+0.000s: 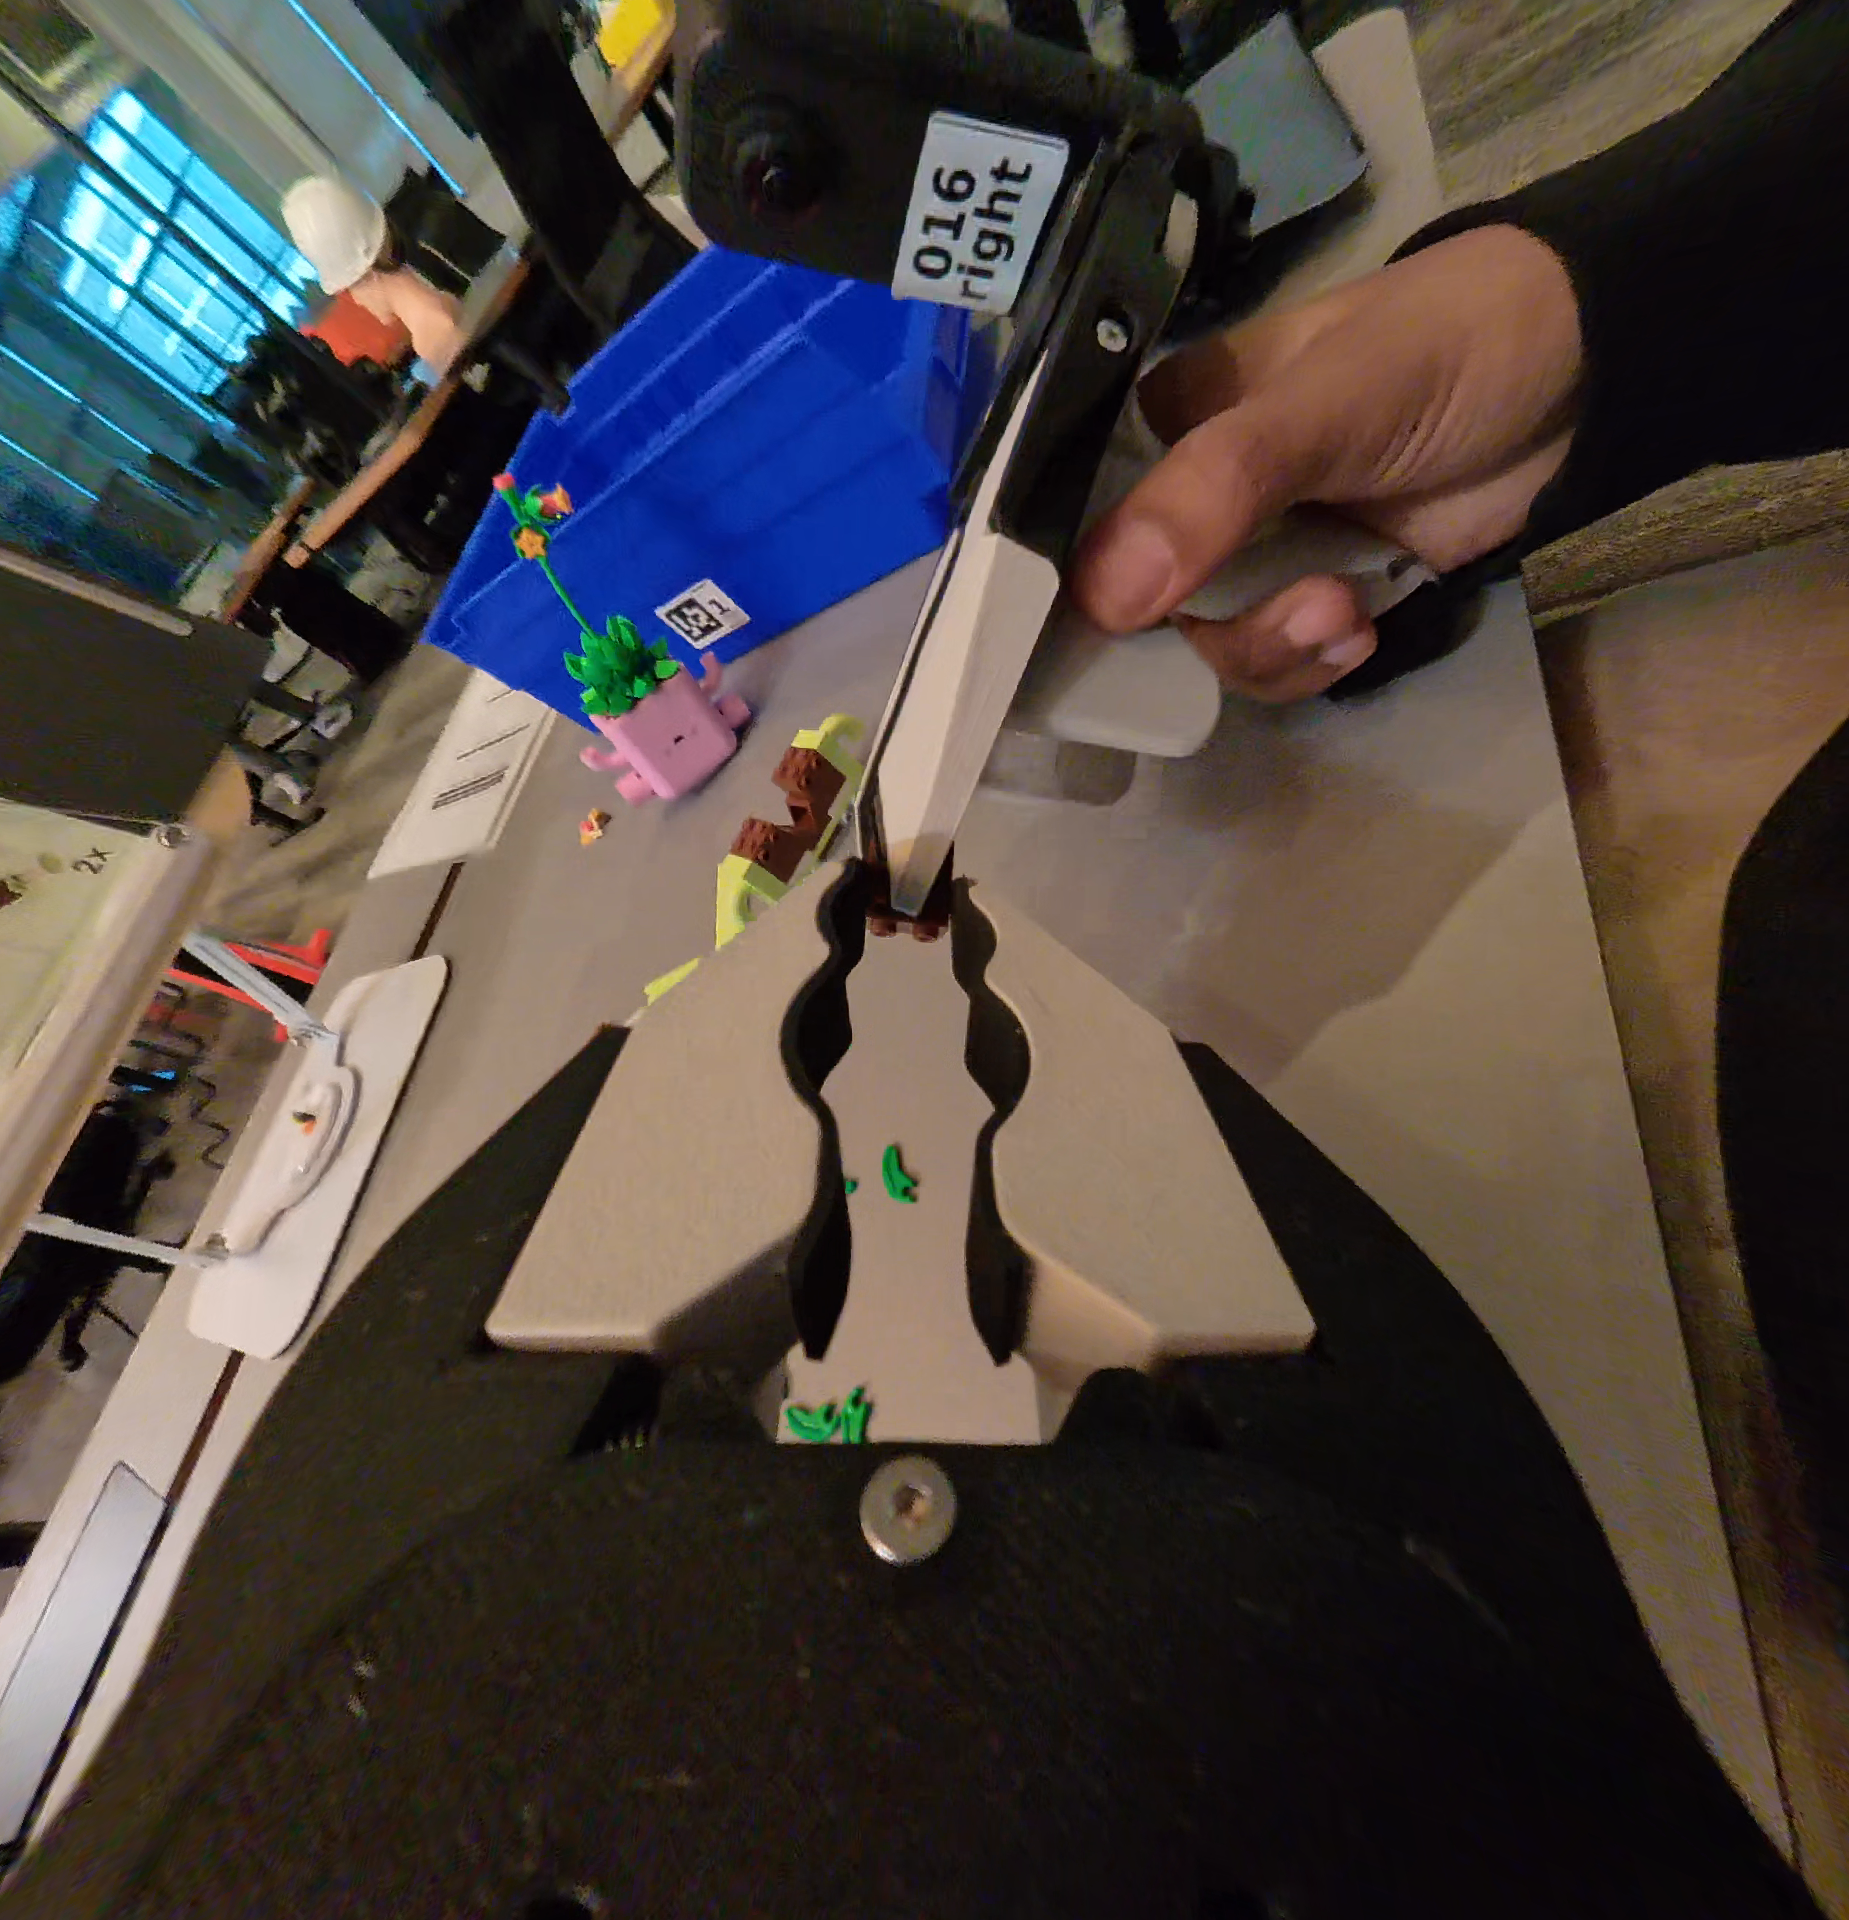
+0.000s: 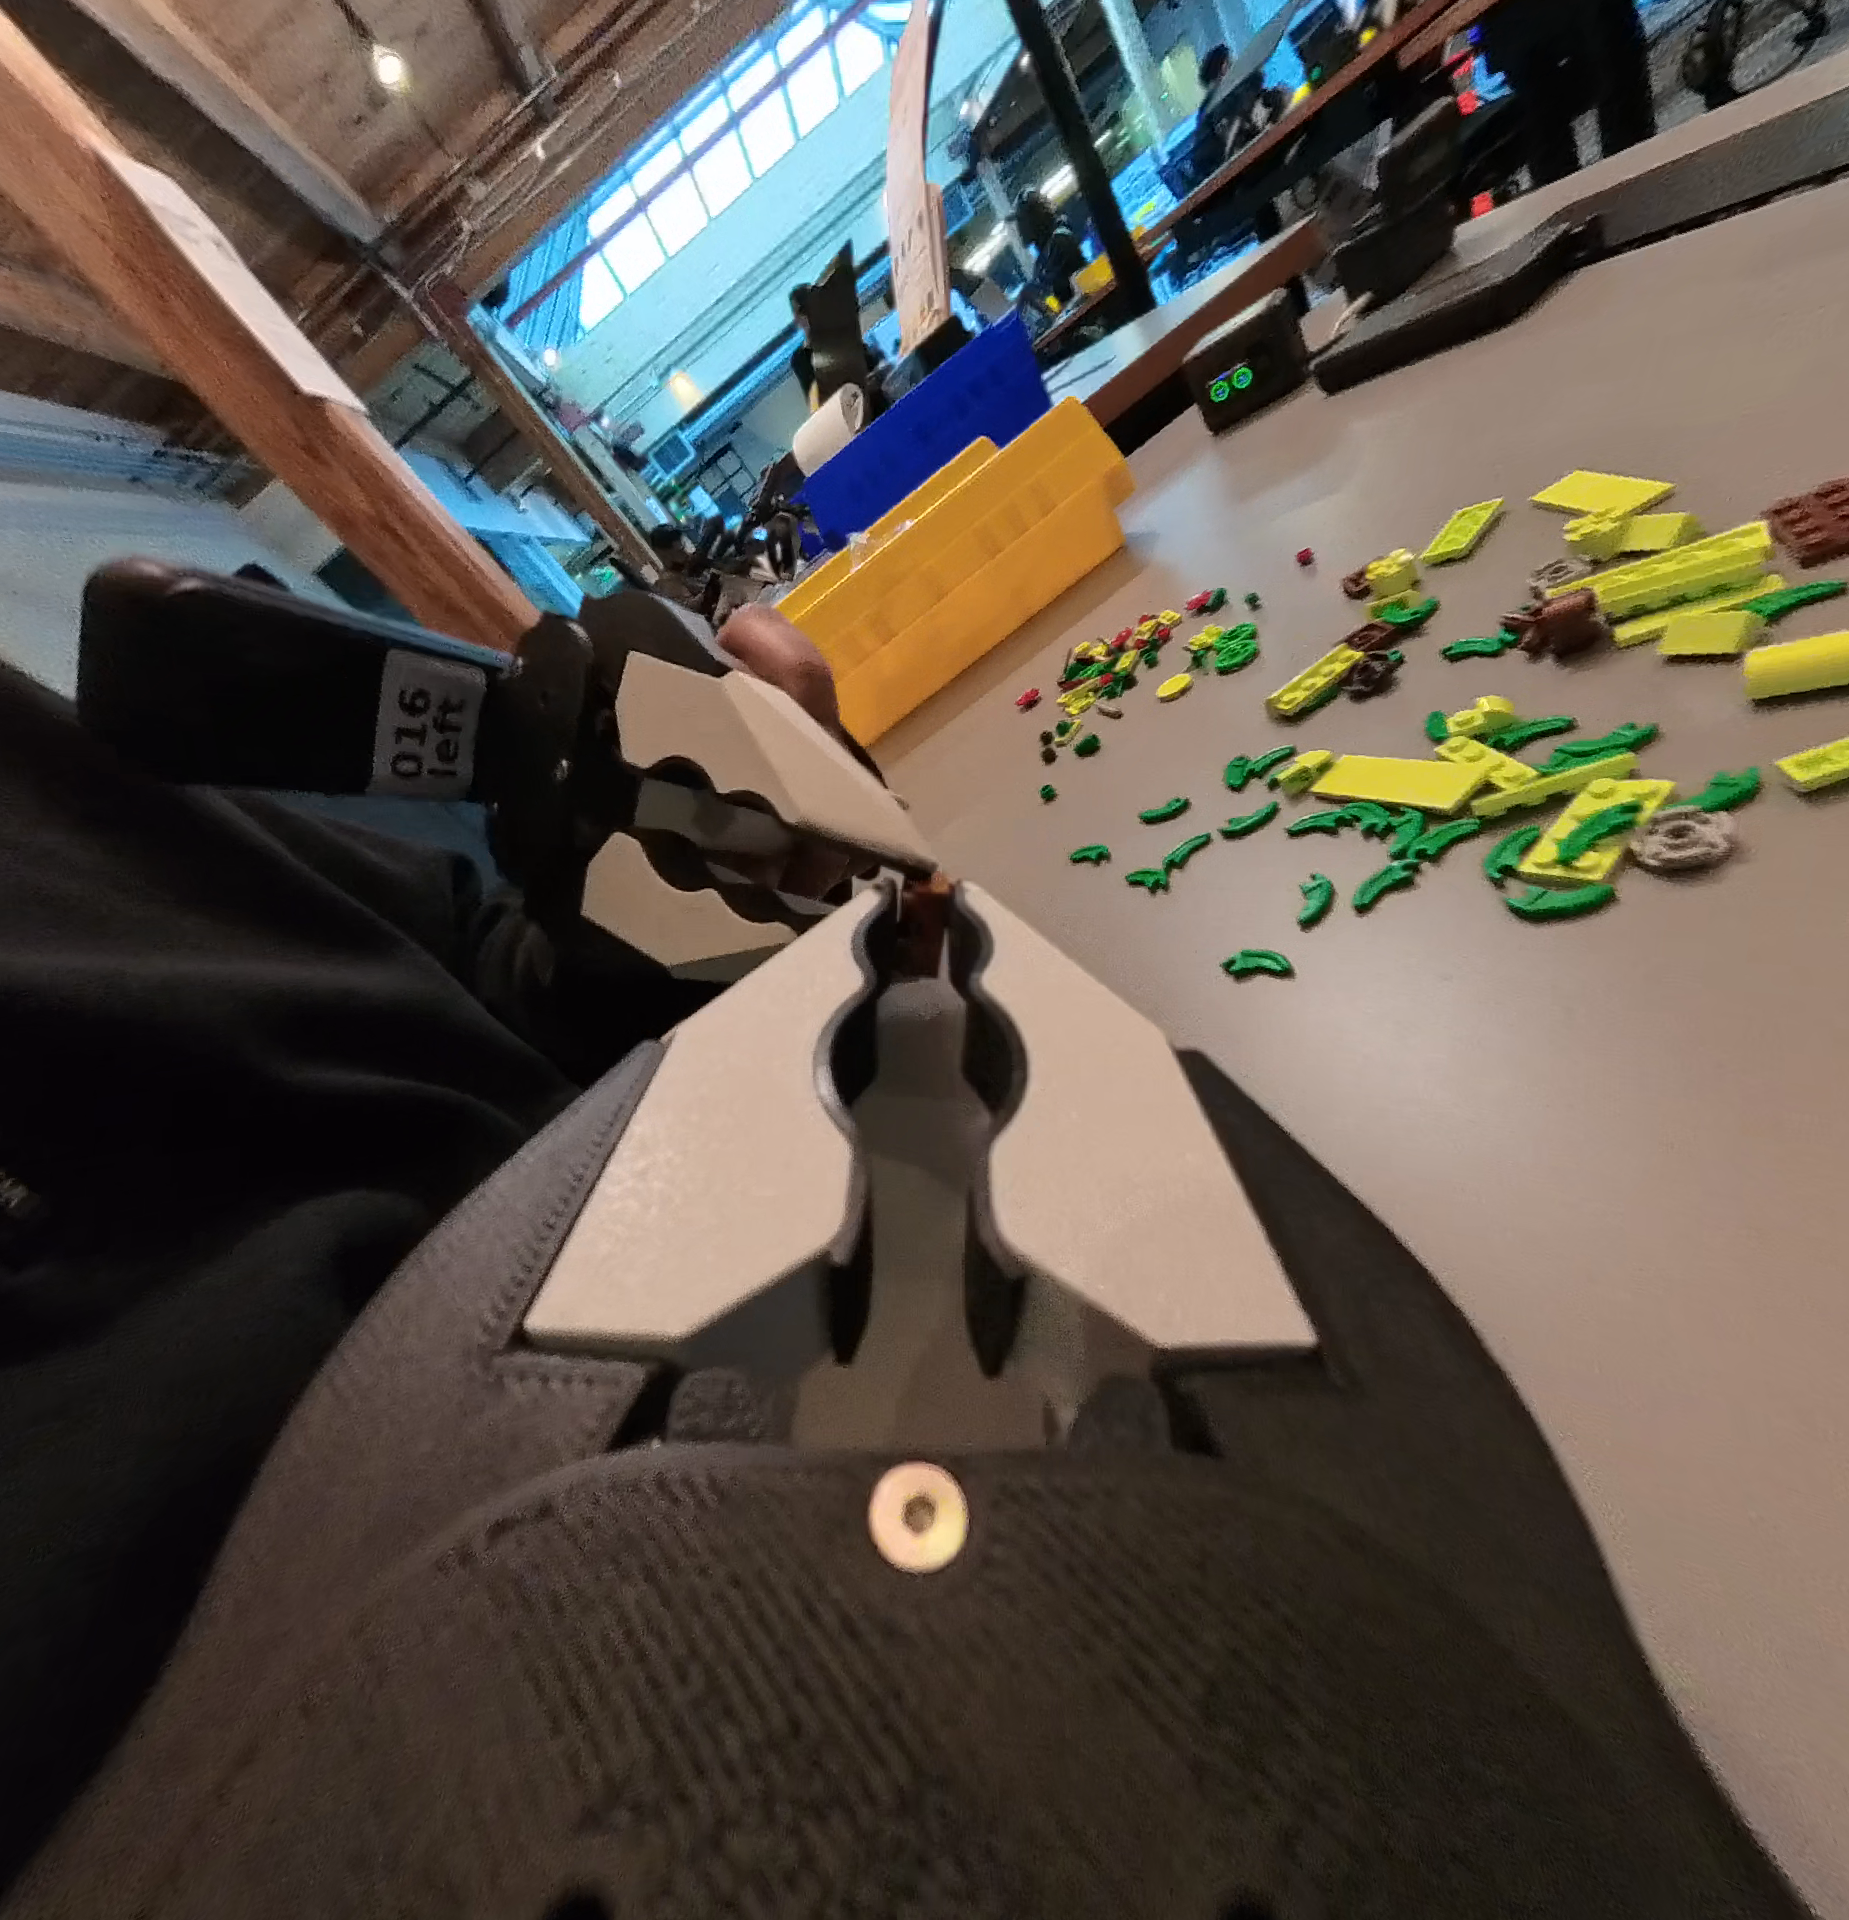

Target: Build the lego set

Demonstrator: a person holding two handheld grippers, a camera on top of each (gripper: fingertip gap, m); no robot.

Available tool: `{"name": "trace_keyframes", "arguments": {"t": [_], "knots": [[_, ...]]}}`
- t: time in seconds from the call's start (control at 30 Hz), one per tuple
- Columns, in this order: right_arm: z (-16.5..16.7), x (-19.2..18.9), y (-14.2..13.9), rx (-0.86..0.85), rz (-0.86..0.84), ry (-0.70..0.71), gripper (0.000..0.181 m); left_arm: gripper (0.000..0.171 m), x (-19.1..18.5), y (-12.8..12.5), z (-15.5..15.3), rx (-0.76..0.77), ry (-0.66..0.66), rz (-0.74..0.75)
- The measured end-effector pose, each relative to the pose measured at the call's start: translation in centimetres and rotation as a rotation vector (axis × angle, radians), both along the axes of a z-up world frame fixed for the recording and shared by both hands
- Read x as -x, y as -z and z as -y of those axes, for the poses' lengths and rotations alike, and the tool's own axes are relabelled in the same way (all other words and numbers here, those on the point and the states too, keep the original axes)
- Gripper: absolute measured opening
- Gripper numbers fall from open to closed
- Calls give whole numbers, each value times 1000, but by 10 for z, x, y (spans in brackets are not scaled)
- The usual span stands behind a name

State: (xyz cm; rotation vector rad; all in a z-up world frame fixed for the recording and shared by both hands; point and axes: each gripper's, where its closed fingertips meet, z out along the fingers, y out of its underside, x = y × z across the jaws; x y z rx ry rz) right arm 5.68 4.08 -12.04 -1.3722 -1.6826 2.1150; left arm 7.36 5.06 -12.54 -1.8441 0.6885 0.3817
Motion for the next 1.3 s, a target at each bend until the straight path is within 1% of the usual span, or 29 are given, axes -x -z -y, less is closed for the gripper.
{"name": "trace_keyframes", "arguments": {"t": [0.07, 0.13, 0.2, 0.27, 0.33, 0.37, 0.4, 0.43, 0.57, 0.6, 0.77, 0.93, 1.03, 1.17, 1.3], "knots": [[-1, -1, -2, -12, -17, 5, 5, 16, 1, -1, -1, -16, -10, 14], [-5, -2, -6, -52, -63, 29, 5, 29, 3, -7, -1, -43, -6, 86], [-7, -5, -15, -73, -126, 43, 5, 31, 0, -11, 1, -35, 34, 257], [-7, -8, -21, -92, -182, 50, 5, 27, -3, -17, 3, -16, 96, 494], [-7, -9, -23, -117, -215, 60, 5, 22, -5, -29, 5, -20, 162, 740], [-6, -9, -24, -127, -226, 65, 5, 18, -4, -34, 6, -27, 185, 831], [-6, -9, -24, -136, -234, 70, 5, 15, -4, -36, 7, -28, 204, 891], [-5, -9, -24, -141, -242, 73, 5, 14, -3, -35, 6, -21, 203, 919], [-4, -10, -27, -147, -272, 78, 5, 7, -4, -21, 3, 30, 182, 888], [-5, -10, -26, -153, -276, 79, 5, 4, -6, -21, 3, 34, 188, 890], [-6, -10, -25, -191, -287, 90, 5, 4, -6, -21, 2, 29, 177, 880], [-7, -10, -23, -235, -282, 106, 6, 4, -6, -19, -1, 21, 120, 790], [-7, -10, -23, -239, -277, 110, 6, 2, -5, -20, -2, 10, 94, 763], [-7, -10, -20, -275, -272, 116, 6, 1, -5, -18, -2, 6, 53, 674], [-7, -9, -19, -296, -263, 124, 6, 1, -4, -17, -3, 1, 32, 646]]}}
